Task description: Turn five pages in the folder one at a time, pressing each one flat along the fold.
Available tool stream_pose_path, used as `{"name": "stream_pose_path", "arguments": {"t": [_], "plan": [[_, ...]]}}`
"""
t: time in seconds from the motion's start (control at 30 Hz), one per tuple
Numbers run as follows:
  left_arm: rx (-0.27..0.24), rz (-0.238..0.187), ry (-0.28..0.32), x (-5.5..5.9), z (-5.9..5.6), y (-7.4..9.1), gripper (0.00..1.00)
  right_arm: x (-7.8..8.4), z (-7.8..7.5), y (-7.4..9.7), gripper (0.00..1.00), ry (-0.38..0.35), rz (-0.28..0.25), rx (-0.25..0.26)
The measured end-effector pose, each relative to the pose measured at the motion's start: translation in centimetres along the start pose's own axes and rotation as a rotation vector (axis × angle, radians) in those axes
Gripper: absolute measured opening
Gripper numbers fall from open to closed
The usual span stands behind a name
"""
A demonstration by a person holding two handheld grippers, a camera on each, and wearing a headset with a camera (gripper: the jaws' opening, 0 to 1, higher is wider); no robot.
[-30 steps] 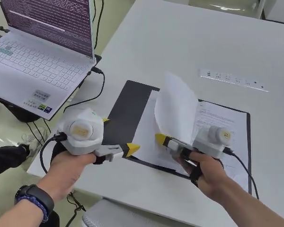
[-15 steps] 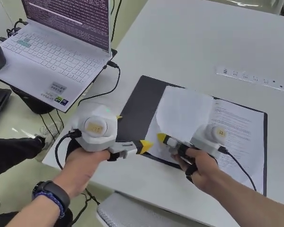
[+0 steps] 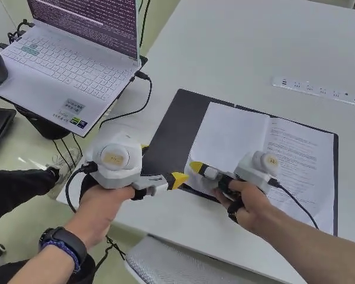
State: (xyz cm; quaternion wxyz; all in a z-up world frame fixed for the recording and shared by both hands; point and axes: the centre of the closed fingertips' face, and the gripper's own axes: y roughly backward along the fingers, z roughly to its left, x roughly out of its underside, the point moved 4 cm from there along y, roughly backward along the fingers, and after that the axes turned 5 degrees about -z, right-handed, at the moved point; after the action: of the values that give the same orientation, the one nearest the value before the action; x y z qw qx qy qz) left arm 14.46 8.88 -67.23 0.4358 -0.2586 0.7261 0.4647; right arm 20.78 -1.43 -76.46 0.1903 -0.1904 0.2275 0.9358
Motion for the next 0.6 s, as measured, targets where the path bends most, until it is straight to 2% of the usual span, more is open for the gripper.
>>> {"name": "stream_pose_path", "arguments": {"t": [0.2, 0.3, 0.37, 0.47, 0.6], "plan": [[-0.017, 0.001, 0.042, 0.5, 0.6, -0.5, 0.68, 0.1, 0.5, 0.4, 0.29, -0.029, -0.008, -0.049], [-0.015, 0.015, 0.031, 0.7, 0.6, -0.8, 0.66, 0.0, 0.6, 0.8, 0.33, -0.025, -0.002, -0.069], [-0.013, 0.014, 0.034, 0.7, 0.6, -1.1, 0.63, -0.1, 0.7, 1.3, 0.34, -0.04, 0.0, -0.083], [-0.008, 0.017, 0.02, 0.7, 0.4, -1.6, 0.59, -1.0, 1.2, 2.7, 0.36, -0.037, -0.05, -0.114], [0.008, 0.039, -0.008, 0.9, 0.3, -2.5, 0.56, -1.9, 0.8, 5.0, 0.32, 0.005, -0.067, -0.103]]}}
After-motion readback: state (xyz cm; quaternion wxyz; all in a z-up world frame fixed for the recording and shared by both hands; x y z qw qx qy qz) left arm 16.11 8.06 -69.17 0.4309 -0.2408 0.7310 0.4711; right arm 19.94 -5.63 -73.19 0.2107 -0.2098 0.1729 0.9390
